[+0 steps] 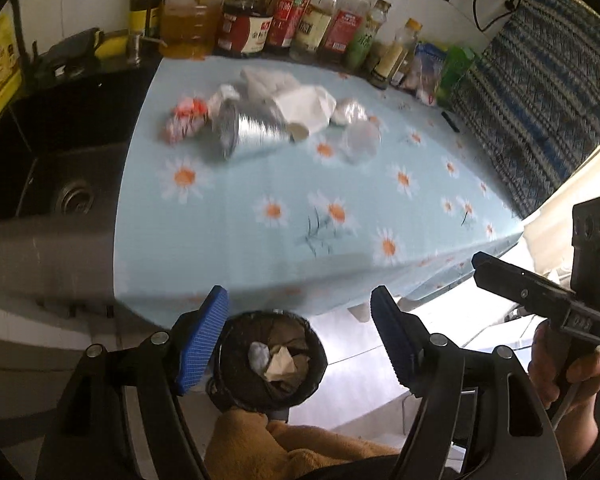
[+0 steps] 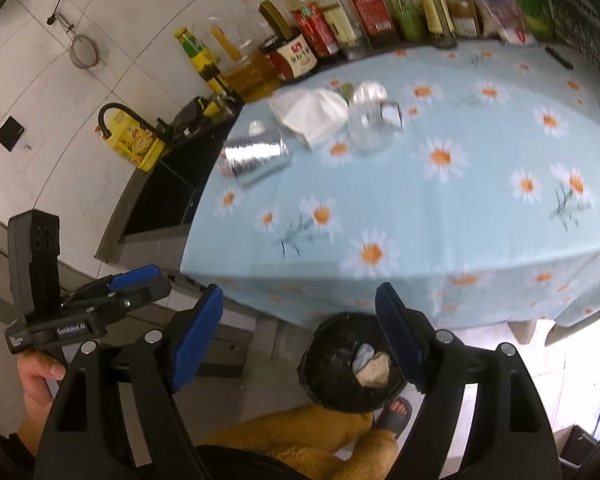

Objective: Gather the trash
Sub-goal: 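Raise both grippers from the bin back toward the counter, then grasp the silver foil roll with the left gripper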

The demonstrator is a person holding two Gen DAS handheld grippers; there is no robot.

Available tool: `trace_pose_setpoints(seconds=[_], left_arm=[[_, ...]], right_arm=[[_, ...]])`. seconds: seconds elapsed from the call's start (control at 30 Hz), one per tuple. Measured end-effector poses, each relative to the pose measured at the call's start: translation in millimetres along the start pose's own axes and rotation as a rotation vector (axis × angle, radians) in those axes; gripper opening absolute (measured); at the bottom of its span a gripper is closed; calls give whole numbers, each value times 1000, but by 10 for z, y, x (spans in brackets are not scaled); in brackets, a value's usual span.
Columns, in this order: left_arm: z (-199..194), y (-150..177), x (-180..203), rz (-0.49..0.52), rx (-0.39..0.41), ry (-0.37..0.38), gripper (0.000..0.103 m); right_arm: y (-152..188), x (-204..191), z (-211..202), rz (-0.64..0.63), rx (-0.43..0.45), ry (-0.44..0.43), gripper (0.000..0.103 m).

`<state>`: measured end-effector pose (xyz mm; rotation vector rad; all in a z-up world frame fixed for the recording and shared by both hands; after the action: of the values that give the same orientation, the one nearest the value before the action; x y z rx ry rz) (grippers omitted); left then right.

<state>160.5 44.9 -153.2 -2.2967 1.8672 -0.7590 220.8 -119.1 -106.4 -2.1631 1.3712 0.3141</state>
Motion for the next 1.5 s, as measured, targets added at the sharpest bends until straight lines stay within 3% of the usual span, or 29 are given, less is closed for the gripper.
trace_pose_setpoints(seconds=[0.13, 0.27, 0.43, 0.7, 1.03, 1.33, 1.5], left_arm=[[-78, -315, -89, 49, 3, 13, 72], [-112, -580, -135, 96, 9, 30, 76], [-82, -830, -146, 141, 12, 44, 79], [100, -1107, -198, 132, 14, 30, 79], [573, -1417, -314, 67, -25, -43, 79], [1062, -1450, -481, -7, -120, -97, 79], [1213, -1470, -434, 3, -138, -116, 82]], right_arm=[[-254, -48, -62, 7, 33, 78, 89], [-459, -33, -77, 8, 60, 142, 89], [-676, -12, -93, 7, 80, 180, 89], [-1035, 89, 15, -37, 77, 189, 92], [-1480, 420, 469, -107, -26, 152, 94], [-1541, 739, 988, -115, -145, 124, 94], [-1580, 830, 1169, -124, -181, 113, 95]])
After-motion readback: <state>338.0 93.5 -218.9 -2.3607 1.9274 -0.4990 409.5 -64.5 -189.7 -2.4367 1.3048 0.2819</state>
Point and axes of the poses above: each gripper's, at about its wrist camera, not at the fingertips, and z roughly the way its jaws point, x to its right, y to its underside, the point moved 10 cm from there along z, roughly the way its jaws point, and after that the axes turned 5 degrees about -x, right-handed, at the moved point
